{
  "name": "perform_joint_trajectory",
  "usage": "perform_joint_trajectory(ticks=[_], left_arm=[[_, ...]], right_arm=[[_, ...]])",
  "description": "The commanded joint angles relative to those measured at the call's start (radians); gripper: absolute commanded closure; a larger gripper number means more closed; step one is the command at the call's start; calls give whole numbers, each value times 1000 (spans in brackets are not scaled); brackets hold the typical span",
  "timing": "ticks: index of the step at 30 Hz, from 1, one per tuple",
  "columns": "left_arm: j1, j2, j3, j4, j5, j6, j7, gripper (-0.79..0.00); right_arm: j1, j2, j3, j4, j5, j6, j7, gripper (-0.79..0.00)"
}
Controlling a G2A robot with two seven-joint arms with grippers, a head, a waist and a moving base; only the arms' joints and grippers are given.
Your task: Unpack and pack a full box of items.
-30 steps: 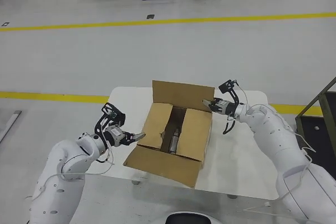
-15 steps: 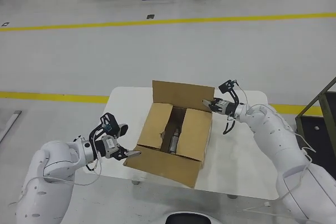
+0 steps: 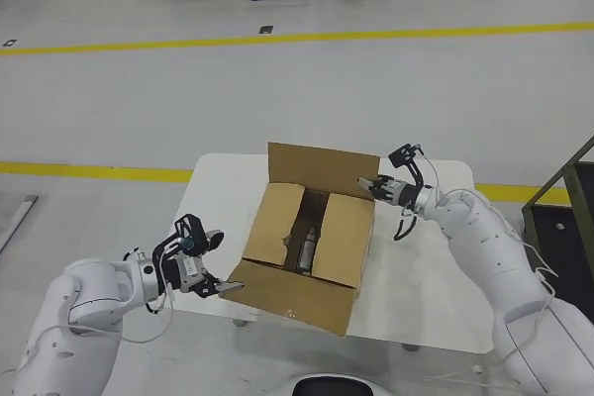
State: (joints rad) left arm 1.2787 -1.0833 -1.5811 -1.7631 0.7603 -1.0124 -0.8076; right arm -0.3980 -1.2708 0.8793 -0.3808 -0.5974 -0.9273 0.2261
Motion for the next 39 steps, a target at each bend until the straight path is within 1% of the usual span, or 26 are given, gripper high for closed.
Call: perform_joint_trajectory(ticks=[1,5,7,8,9,10,12,13,17,21,28,30,33,34,35,36,37,38,39], left_arm=[[21,20,-23,2,7,0,0,-785],[75,56,-55,5,31,0,0,-785],[102,75,-65,7,61,0,0,-570],[115,84,-67,6,77,0,0,-434],[128,92,-68,5,96,0,3,-332],[141,100,-68,10,110,0,14,-206],[165,114,-61,28,130,0,42,-49],[172,120,-56,36,143,0,59,0],[188,138,-9,93,188,0,111,0],[162,147,67,143,191,0,158,0],[50,162,248,181,175,0,219,0],[17,168,291,181,178,0,241,0],[-26,176,336,185,160,0,287,0],[-40,178,346,186,151,0,301,0],[-52,181,355,185,139,0,314,0],[-62,184,362,186,129,0,322,0],[-73,187,368,187,118,0,327,0],[-82,190,373,186,111,0,328,0],[-91,193,379,179,105,0,330,0]], right_arm=[[-7,5,6,-16,4,5,14,0],[-18,14,16,-43,9,16,52,0],[-19,17,19,-59,9,27,74,0],[-22,18,22,-69,11,29,80,0],[-23,20,23,-76,7,33,86,0],[-26,22,24,-83,3,40,88,0],[-33,25,28,-95,3,48,92,0],[-36,26,29,-100,2,51,96,0],[-43,31,36,-119,-3,62,104,0],[-48,35,41,-134,-12,65,108,0],[-51,39,40,-155,-41,56,119,0],[-47,42,35,-163,-75,49,111,0],[-43,47,25,-182,-146,30,88,0],[-42,48,22,-188,-168,21,77,-34],[-40,50,17,-200,-196,7,68,-268],[-39,52,12,-207,-226,-4,60,-382],[-37,54,9,-216,-250,-15,47,-560],[-37,56,9,-222,-268,-26,30,-699],[-37,59,10,-227,-284,-41,17,-785]])
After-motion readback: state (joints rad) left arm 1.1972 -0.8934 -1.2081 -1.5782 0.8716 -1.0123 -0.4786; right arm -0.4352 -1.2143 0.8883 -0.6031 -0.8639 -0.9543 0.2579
